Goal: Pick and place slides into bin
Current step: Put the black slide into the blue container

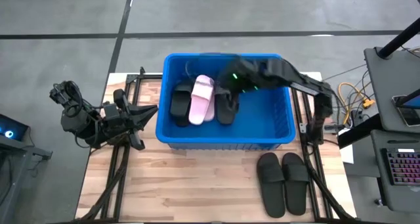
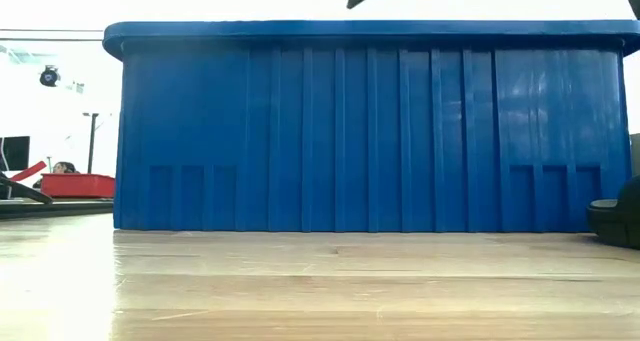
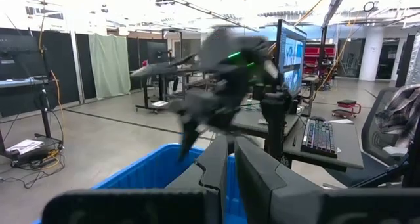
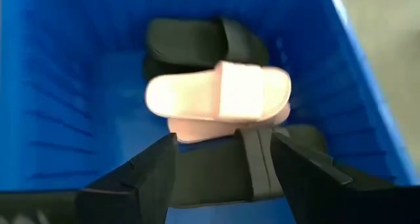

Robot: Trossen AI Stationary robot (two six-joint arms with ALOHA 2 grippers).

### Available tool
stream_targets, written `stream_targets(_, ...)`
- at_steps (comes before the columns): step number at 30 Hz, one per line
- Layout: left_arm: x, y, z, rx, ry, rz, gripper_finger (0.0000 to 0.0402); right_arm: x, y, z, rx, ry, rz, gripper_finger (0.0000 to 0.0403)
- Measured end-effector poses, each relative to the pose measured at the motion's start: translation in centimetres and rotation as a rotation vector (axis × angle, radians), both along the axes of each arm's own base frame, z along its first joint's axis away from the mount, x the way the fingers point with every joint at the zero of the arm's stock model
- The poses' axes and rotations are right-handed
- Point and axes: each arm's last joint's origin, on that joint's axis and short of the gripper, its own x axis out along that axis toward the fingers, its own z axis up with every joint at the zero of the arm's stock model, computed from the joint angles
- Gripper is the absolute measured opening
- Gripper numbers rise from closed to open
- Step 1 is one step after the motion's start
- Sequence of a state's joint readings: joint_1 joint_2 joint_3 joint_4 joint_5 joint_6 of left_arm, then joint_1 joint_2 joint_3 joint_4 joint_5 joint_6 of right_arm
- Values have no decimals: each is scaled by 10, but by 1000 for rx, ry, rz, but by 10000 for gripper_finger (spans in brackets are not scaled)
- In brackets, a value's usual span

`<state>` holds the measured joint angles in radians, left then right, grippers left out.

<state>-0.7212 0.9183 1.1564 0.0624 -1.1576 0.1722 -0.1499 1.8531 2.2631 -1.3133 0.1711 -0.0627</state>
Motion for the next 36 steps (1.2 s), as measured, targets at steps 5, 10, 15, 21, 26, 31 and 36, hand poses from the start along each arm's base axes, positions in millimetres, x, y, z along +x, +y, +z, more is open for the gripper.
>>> stream_targets(5, 2, -2, -1, 6, 6, 0, 15, -27, 65, 25, -114, -63, 19, 226)
stream_targets(10, 3, -2, -2, 9, 9, 0, 15, -59, 119, 28, 15, -19, 35, 224)
stream_targets(15, 4, -3, -2, 41, 27, 4, 15, -78, 173, 17, 180, 3, -61, 224)
stream_targets(21, 9, -8, -6, 95, 63, 8, 15, -96, 231, -6, 230, 40, -74, 224)
stream_targets(26, 14, -12, -8, 107, 76, 8, 15, -104, 271, -42, 175, 164, -6, 224)
stream_targets(31, 19, -17, -11, 119, 90, 7, 15, -106, 300, -88, 94, 328, 41, 224)
stream_targets(36, 23, -20, -14, 131, 103, 7, 15, -108, 313, -129, -12, 431, 42, 224)
